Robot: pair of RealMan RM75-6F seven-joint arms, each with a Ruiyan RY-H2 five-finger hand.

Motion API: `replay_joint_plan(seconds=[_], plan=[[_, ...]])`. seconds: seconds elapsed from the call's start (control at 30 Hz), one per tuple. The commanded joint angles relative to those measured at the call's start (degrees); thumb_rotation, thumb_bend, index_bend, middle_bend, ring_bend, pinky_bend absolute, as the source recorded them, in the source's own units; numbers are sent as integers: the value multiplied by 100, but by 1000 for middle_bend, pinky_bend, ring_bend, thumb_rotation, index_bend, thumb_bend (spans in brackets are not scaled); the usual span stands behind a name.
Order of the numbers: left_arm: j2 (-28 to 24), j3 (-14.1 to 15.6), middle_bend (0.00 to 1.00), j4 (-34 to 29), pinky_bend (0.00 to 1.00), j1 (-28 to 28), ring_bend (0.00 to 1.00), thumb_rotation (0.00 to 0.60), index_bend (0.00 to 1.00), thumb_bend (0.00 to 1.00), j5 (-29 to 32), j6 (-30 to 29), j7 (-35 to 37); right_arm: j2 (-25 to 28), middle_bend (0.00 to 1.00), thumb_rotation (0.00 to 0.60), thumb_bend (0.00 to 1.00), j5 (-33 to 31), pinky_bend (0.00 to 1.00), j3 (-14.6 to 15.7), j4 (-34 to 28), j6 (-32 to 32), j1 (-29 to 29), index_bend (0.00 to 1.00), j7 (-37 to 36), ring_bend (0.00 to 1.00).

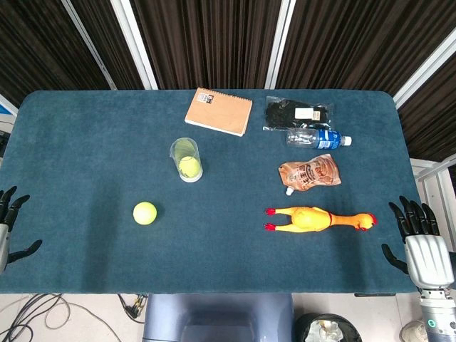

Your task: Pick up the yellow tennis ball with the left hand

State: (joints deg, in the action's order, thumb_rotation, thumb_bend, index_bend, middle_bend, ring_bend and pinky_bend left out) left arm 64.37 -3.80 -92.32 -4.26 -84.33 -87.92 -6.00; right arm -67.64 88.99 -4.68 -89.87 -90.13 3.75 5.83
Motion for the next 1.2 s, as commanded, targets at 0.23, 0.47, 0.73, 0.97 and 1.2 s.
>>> replay_joint_plan(seconds=[0.23, 0.47, 0.73, 0.97, 1.2], plan=[[-20, 5, 38, -15, 35, 10, 0, 600, 165, 99, 3, 3, -5, 8, 0, 600, 351, -16, 0, -1, -14, 11, -5, 106, 11, 5], [-15, -28, 34, -62, 38, 20, 0, 600, 161, 99, 63, -9, -25, 15, 0, 600, 352, -33, 0, -6, -47, 10, -14, 106, -26, 5], [-22, -11, 35, -48, 80, 6, 0, 600, 160, 99, 63, 56, 18, 23, 0, 600, 352, -48, 0, -9, -55, 21, -16, 106, 15, 5], [45, 5, 35, 16, 80, -45, 0, 600, 157, 99, 65, 160, -31, 17, 0, 600, 352, -81, 0, -16, -62, 44, -16, 106, 6, 6], [105, 66, 65, 93, 122, -314, 28, 600, 159, 99, -85, 610, 190, 9, 0, 600, 352, -118, 0, -18, -75, 70, -18, 106, 52, 5]])
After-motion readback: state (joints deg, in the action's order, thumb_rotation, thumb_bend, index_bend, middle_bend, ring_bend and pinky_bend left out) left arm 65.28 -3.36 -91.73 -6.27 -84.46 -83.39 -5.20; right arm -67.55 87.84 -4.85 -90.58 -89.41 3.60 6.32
